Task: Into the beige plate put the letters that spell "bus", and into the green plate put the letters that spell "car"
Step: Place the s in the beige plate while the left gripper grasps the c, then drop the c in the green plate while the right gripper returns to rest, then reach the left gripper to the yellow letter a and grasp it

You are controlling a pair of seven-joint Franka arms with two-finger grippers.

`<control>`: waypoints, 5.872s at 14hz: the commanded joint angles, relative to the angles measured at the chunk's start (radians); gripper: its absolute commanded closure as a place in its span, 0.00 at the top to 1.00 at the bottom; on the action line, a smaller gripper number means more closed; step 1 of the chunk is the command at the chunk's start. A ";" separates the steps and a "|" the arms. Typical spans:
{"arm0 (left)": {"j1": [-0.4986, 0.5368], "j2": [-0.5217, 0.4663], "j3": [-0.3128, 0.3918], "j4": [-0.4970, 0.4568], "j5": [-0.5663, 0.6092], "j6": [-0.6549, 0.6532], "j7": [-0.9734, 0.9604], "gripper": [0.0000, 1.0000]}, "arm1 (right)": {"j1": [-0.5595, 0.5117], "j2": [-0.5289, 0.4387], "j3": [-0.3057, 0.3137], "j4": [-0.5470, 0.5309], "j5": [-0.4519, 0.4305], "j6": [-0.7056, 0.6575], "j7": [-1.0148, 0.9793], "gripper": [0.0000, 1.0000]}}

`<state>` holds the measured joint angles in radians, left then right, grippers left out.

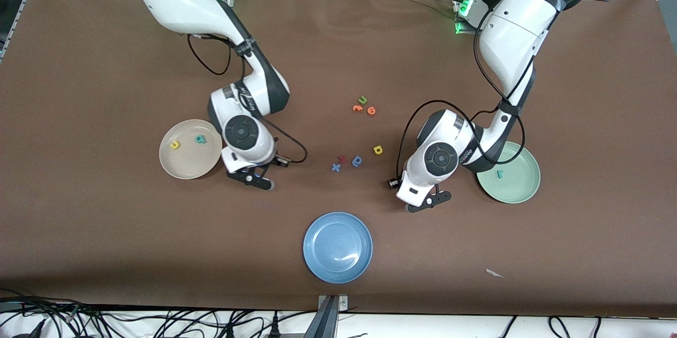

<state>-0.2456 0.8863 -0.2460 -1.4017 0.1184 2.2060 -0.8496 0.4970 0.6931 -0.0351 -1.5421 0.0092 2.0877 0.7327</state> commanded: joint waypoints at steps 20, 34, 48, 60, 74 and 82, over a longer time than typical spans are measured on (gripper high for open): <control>-0.020 0.017 0.017 0.027 0.020 0.084 -0.066 0.15 | -0.090 -0.256 -0.223 -0.064 0.018 -0.217 -0.533 1.00; 0.221 -0.191 0.027 -0.077 0.021 -0.198 0.524 0.02 | -0.446 -0.691 0.112 -0.274 -0.031 -0.253 -0.533 1.00; 0.309 -0.290 0.019 -0.217 0.067 -0.226 0.821 1.00 | -0.456 -0.656 0.058 -0.075 -0.012 -0.421 -0.622 1.00; -0.085 -0.253 0.016 -0.332 -0.071 0.113 0.169 0.94 | -0.456 -0.659 0.063 -0.081 -0.009 -0.440 -0.622 1.00; -0.165 -0.121 0.019 -0.237 0.067 0.163 -0.106 0.71 | -0.445 -0.658 0.064 -0.076 -0.011 -0.440 -0.624 1.00; -0.179 -0.125 0.019 -0.249 0.067 0.149 -0.117 0.52 | -0.445 -0.658 0.063 -0.078 -0.011 -0.442 -0.624 1.00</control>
<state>-0.4084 0.7564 -0.2349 -1.6634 0.1570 2.3711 -0.9362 0.0486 0.0330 0.0306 -1.6357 0.0022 1.6609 0.1203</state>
